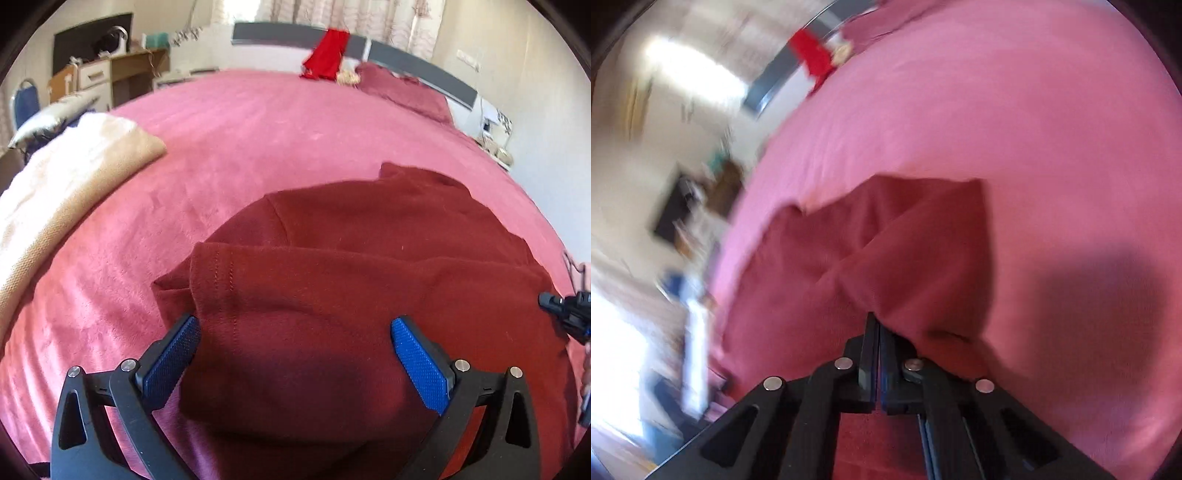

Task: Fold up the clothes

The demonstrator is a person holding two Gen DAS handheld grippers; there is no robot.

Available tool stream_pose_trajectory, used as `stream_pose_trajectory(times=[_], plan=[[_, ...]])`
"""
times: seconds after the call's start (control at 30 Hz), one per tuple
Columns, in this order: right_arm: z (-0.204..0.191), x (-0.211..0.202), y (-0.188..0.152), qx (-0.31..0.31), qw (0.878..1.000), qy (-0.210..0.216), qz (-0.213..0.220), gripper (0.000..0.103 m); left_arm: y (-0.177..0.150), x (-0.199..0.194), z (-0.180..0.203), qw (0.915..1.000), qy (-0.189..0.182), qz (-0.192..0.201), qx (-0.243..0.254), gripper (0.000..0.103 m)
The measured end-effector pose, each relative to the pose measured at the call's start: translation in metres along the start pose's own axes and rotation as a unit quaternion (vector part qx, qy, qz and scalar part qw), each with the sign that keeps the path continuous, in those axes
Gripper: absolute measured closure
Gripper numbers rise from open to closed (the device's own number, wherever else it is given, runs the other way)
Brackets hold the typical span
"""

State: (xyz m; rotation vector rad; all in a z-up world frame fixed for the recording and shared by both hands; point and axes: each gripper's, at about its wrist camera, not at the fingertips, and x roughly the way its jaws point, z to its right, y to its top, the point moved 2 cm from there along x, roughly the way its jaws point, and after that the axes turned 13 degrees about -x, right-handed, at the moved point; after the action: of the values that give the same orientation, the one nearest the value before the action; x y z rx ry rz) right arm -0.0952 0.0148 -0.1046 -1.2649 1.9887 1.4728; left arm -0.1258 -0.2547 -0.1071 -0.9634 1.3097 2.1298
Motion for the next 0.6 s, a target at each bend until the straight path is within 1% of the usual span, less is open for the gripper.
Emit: stream_pose_trajectory(times=[0.03,0.07,0.13,0.17,0.2,0.23,0.27,0.3,0.37,0.5,0.53,0.6], plan=[[0.004,-0.007,-0.001,0.006,1.0,0.001,0.009,0.103,0.002,-0.001,-0.001,0.9999,0.0,-0.008,0.008,0.0],[0.008,-0.015,-0.002,0.011,1.0,0.002,0.017,0.1,0.003,-0.002,-0.002,0.9997,0.007,-0.012,0.022,0.0],[0.017,-0.029,-0.004,0.023,0.999,0.003,0.035,0.079,0.004,-0.006,-0.008,0.9991,0.023,-0.013,0.034,0.0],[0.021,-0.037,-0.005,0.028,0.999,0.004,0.043,0.077,0.005,-0.007,-0.014,0.999,0.027,-0.013,0.033,0.0],[0.025,-0.044,-0.006,0.034,0.998,0.005,0.052,0.077,0.005,-0.012,-0.018,0.9993,0.028,-0.012,0.024,0.0],[0.025,-0.05,-0.012,0.032,0.998,0.009,0.049,0.077,0.005,-0.021,-0.025,0.9994,0.032,-0.004,0.01,0.0],[0.019,-0.054,-0.021,0.023,0.999,0.014,0.037,0.077,0.004,-0.028,-0.03,0.9993,0.037,0.006,0.0,0.0],[0.014,-0.059,-0.03,0.014,0.999,0.02,0.024,0.077,-0.002,-0.039,-0.033,0.9993,0.032,0.014,-0.01,0.0],[0.004,-0.068,-0.048,-0.003,0.999,0.032,-0.002,0.077,-0.018,-0.06,-0.038,0.9994,0.011,0.021,-0.027,0.0],[-0.012,-0.087,-0.086,-0.033,0.997,0.052,-0.051,0.077,-0.058,-0.098,-0.042,0.9988,-0.043,-0.006,-0.023,0.0],[-0.008,-0.093,-0.097,-0.031,0.996,0.05,-0.059,0.077,-0.068,-0.106,-0.046,0.9982,-0.052,-0.023,-0.02,0.0],[0.007,-0.109,-0.12,-0.028,0.996,0.03,-0.078,0.076,-0.089,-0.122,-0.054,0.9956,-0.068,-0.063,-0.015,0.0]])
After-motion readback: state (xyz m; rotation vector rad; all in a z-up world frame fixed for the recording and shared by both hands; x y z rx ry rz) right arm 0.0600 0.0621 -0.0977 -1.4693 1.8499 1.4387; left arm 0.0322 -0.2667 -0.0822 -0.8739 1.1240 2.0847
